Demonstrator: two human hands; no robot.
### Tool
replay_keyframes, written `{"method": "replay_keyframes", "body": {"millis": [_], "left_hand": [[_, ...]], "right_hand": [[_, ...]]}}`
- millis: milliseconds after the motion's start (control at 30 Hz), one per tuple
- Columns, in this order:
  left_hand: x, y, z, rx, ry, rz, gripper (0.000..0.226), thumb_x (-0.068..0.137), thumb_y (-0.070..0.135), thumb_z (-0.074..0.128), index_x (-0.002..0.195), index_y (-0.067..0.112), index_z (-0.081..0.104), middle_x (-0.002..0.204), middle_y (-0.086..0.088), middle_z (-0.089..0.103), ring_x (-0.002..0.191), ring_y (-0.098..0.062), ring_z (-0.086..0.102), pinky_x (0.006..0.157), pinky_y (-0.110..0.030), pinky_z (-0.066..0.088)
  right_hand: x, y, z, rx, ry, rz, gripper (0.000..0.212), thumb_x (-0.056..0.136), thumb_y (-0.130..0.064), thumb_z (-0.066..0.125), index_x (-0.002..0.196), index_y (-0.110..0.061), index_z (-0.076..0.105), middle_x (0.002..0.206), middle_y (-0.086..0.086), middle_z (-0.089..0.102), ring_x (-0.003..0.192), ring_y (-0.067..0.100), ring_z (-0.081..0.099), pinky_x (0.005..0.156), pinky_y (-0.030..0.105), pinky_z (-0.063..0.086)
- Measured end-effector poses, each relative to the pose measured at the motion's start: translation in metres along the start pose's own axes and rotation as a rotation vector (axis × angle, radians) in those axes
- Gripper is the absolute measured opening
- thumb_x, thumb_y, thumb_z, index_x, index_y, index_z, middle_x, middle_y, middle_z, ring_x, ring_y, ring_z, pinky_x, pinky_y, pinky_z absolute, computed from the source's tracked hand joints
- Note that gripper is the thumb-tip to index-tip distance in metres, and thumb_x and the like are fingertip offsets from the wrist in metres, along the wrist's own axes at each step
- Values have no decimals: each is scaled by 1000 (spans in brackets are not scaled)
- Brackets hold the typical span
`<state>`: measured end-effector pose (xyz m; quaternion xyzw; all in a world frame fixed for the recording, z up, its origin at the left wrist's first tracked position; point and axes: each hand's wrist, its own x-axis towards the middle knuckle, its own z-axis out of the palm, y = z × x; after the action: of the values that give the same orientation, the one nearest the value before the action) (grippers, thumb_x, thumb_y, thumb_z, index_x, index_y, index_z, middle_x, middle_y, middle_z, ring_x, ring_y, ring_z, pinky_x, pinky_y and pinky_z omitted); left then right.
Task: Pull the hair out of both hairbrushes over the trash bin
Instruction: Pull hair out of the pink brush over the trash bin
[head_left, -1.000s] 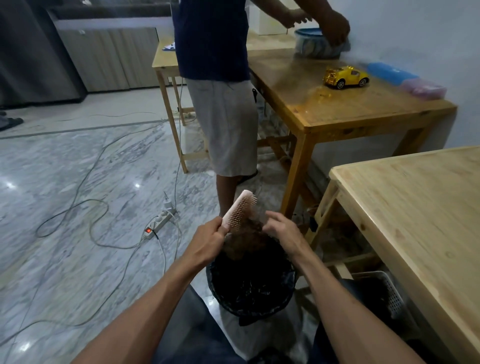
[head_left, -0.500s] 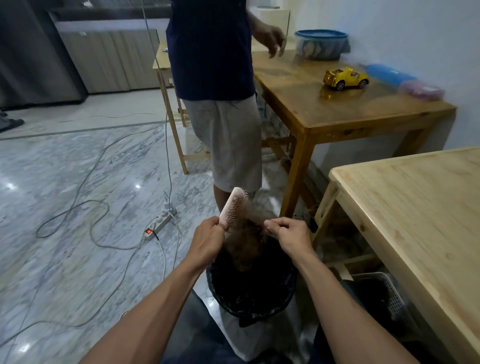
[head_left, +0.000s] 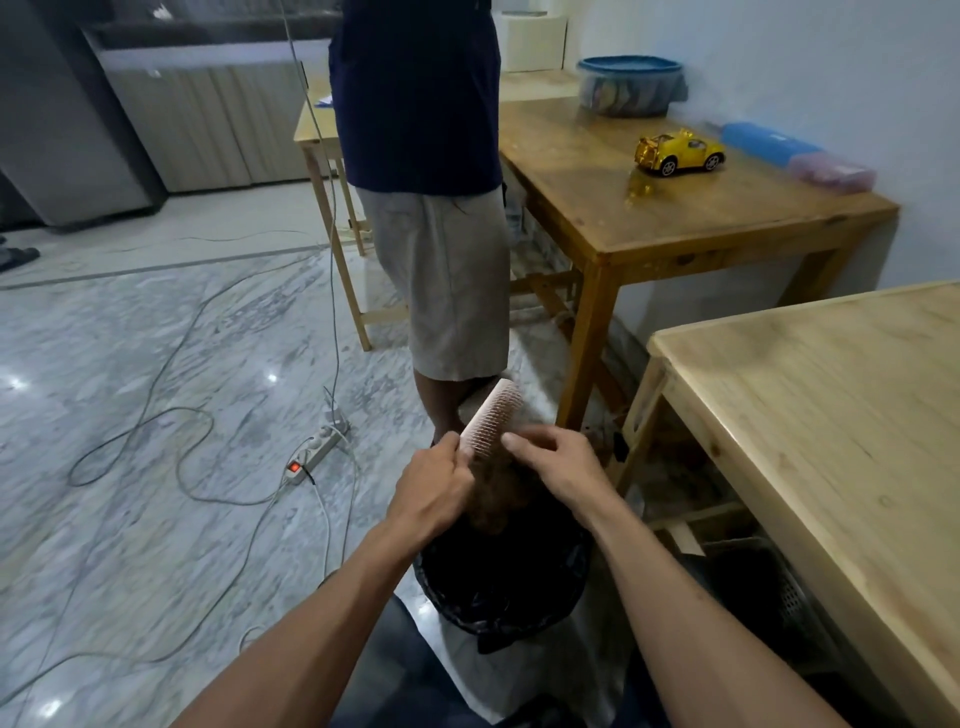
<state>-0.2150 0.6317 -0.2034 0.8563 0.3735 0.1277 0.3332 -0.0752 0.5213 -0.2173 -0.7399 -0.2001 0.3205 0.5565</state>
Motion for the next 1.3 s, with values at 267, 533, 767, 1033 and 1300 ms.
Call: {"method": "replay_keyframes", "body": {"millis": [267, 533, 767, 1033, 1300], "left_hand": [[13, -31, -21, -259, 91, -321, 22, 87, 28, 41, 87, 14, 58, 80, -15, 61, 67, -33, 56, 60, -40, 42], [7, -8, -9, 3, -48, 0, 24, 103, 28, 43, 89, 13, 55, 80, -10, 62, 72, -28, 56, 58, -39, 34], [4, -4, -10, -130, -71, -49, 28, 99, 31, 47, 88, 8, 59, 77, -9, 63, 69, -26, 56, 63, -42, 40], [4, -16, -20, -234, -52, -135, 26, 97, 30, 46, 89, 12, 62, 72, -4, 59, 62, -22, 51, 60, -37, 38], [1, -11, -9, 30, -62, 43, 27, 103, 33, 42, 91, 12, 55, 82, -13, 66, 74, -31, 60, 63, -42, 42]], "right_hand": [[-14, 27, -21, -35, 92, 98, 14, 91, -25, 77, 79, -18, 79, 74, -7, 76, 80, 13, 70, 65, 19, 47], [-7, -8, -7, 164, -63, 15, 58, 94, -37, 66, 148, -22, 53, 130, -9, 55, 121, 10, 51, 100, 29, 39], [2, -6, -2, 117, 133, 33, 5, 90, -22, 79, 88, -18, 81, 80, -4, 79, 80, 14, 73, 75, 24, 57], [-8, 7, -9, 61, 120, 134, 10, 95, -28, 71, 99, -23, 79, 99, -7, 75, 98, 13, 67, 83, 25, 46], [0, -10, 11, 81, -30, 14, 31, 81, -42, 84, 97, -16, 83, 90, 2, 83, 86, 14, 77, 90, 36, 59]]}}
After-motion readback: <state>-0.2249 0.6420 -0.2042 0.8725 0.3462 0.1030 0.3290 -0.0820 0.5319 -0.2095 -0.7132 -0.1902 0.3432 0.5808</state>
